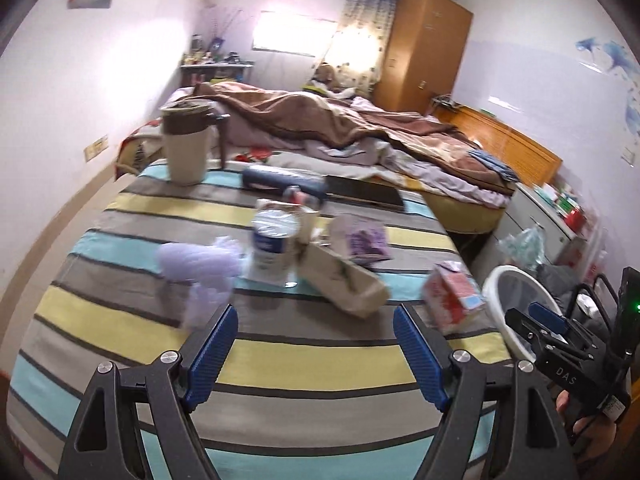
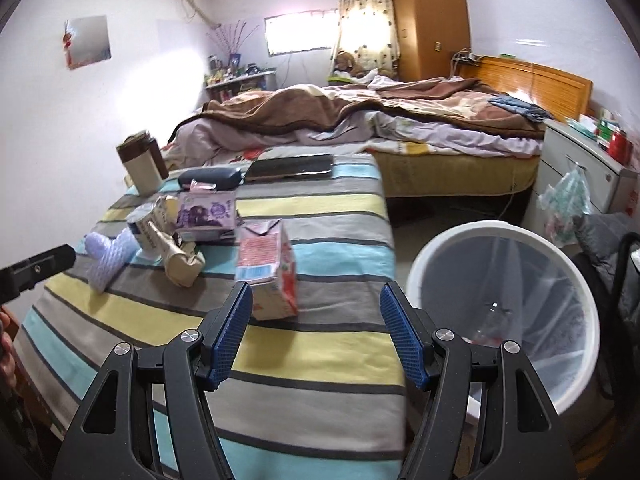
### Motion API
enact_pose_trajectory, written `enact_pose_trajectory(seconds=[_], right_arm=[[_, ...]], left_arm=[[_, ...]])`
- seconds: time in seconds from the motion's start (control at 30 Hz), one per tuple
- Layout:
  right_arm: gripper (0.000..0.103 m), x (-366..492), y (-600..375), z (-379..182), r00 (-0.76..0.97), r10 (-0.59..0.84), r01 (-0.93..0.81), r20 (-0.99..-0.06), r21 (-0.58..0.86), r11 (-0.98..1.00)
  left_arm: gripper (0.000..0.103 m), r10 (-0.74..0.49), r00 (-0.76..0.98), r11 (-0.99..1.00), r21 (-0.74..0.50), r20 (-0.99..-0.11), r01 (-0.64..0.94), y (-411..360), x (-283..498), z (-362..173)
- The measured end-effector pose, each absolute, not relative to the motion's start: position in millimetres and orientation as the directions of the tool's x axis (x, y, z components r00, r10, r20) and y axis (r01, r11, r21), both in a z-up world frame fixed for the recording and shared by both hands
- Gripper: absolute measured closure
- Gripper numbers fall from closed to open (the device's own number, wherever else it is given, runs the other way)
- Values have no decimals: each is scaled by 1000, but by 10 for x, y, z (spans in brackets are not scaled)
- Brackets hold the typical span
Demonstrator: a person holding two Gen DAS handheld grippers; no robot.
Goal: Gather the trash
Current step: 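Withdraw both open tools from the bin back toward the bed cover, then grasp the pink juice carton with the right tool while the left tool approaches the white mesh sleeves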
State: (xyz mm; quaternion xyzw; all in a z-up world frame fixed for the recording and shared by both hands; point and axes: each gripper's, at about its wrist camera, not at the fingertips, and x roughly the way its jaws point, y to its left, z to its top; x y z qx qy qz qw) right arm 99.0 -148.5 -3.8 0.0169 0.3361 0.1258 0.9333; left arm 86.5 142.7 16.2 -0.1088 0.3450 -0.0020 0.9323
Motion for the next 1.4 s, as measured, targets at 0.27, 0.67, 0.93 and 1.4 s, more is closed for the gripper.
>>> enact_pose_trajectory(seconds=[0.27,0.67,0.93,1.4], right_arm=[[35,1137,-1218,-107,710,254,-263,-656,88,961],[35,1369,-1087,-228,674,207,-227,-710,68,971],[36,1403,-1039,-229,670,214,-226,-711,79,971],[65,1423,-1023,-284,650,215,-227,-729,84,970]], left_arm=[[23,-12,737,972,-181,-676,-149,1880,941,-12],[23,-41,698,946,-253,-715,-203,2328,1263,-236],[22,-77,712,927,-313,-698,-205,2411,1475,-107],[22,37,610,921,-210,-791,-329,2531,1692,-308]])
